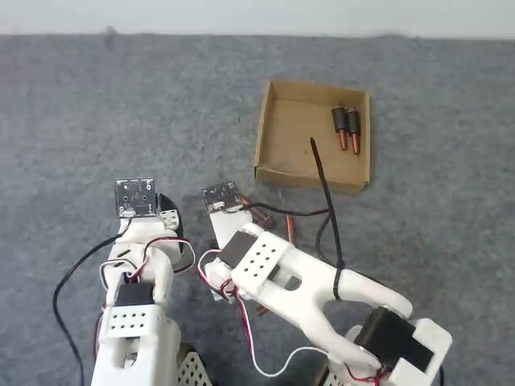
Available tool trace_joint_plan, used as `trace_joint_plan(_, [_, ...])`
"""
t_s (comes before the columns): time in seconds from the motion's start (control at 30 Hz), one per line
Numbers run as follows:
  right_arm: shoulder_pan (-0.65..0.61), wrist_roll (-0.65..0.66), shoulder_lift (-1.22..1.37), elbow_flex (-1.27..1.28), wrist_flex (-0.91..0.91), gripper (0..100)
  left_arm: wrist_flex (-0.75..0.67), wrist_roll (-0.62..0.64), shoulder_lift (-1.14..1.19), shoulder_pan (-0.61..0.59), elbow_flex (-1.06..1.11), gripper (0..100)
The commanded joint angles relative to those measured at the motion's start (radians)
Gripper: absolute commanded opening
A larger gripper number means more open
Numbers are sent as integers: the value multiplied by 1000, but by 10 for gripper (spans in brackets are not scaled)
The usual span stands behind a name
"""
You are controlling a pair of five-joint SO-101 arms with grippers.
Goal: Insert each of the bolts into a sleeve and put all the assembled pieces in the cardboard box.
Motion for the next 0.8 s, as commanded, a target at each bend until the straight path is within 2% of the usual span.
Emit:
trace_joint_plan(0.0, [22,-35,-53,6,-42,99,-32,-9,-23,3,-12,19])
trace_joint_plan(0.23, [25,-43,-51,100,-213,102,-32,-9,-23,3,-12,19])
trace_joint_plan(0.53, [68,-43,35,98,-268,99,-32,-9,-23,3,-12,19])
trace_joint_plan(0.63, [67,-43,125,61,-265,98,-32,-9,-23,3,-12,19])
trace_joint_plan(0.77, [67,-38,196,-20,-170,98,-32,-9,-23,3,-12,19])
